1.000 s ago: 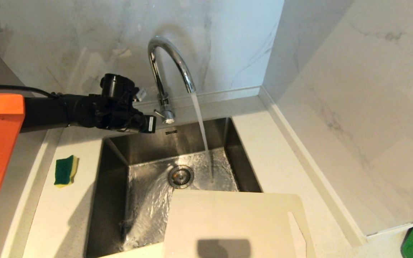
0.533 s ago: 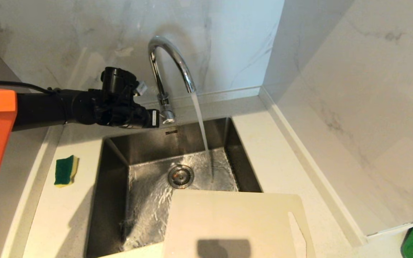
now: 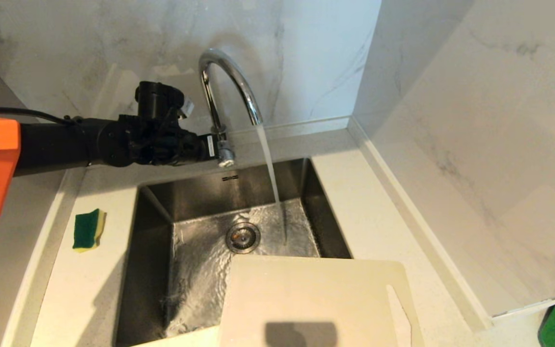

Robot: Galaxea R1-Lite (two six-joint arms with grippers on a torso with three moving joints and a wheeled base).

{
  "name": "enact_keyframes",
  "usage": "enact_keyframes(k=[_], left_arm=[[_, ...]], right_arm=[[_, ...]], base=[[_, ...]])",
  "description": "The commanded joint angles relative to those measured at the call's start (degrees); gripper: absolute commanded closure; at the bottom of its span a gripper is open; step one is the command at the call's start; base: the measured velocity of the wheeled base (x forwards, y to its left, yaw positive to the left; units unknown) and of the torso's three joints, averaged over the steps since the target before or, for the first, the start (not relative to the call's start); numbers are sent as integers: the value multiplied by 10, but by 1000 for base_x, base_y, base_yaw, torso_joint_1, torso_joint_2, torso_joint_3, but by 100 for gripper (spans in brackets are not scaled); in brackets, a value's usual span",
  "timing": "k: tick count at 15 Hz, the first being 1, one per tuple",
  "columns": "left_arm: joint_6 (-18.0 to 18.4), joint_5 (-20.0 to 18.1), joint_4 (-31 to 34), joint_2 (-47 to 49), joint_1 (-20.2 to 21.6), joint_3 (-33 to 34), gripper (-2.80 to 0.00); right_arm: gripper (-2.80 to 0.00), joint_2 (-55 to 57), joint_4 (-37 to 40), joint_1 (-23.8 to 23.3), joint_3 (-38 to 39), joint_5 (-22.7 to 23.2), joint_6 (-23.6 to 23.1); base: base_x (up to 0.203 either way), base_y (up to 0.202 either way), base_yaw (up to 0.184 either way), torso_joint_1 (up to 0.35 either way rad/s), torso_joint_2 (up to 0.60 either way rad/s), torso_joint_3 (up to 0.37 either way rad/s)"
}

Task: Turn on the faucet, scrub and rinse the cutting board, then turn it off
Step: Turn off the tap

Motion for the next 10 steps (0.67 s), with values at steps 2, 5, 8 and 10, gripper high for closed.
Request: enact_keyframes(k=[2, 5, 8, 10], left_arm=[[3, 34, 0, 7, 1, 0, 0], [12, 53, 3, 9, 1, 0, 0], [11, 52, 3, 8, 1, 0, 0], [6, 51, 4, 8, 1, 0, 0]], right_arm=[[0, 0, 1, 0, 0, 0, 0], [0, 0, 1, 0, 0, 0, 0], [0, 0, 1, 0, 0, 0, 0], [0, 0, 1, 0, 0, 0, 0]], base=[[0, 0, 0, 0, 0, 0], [0, 0, 0, 0, 0, 0], [0, 0, 0, 0, 0, 0], [0, 0, 0, 0, 0, 0]])
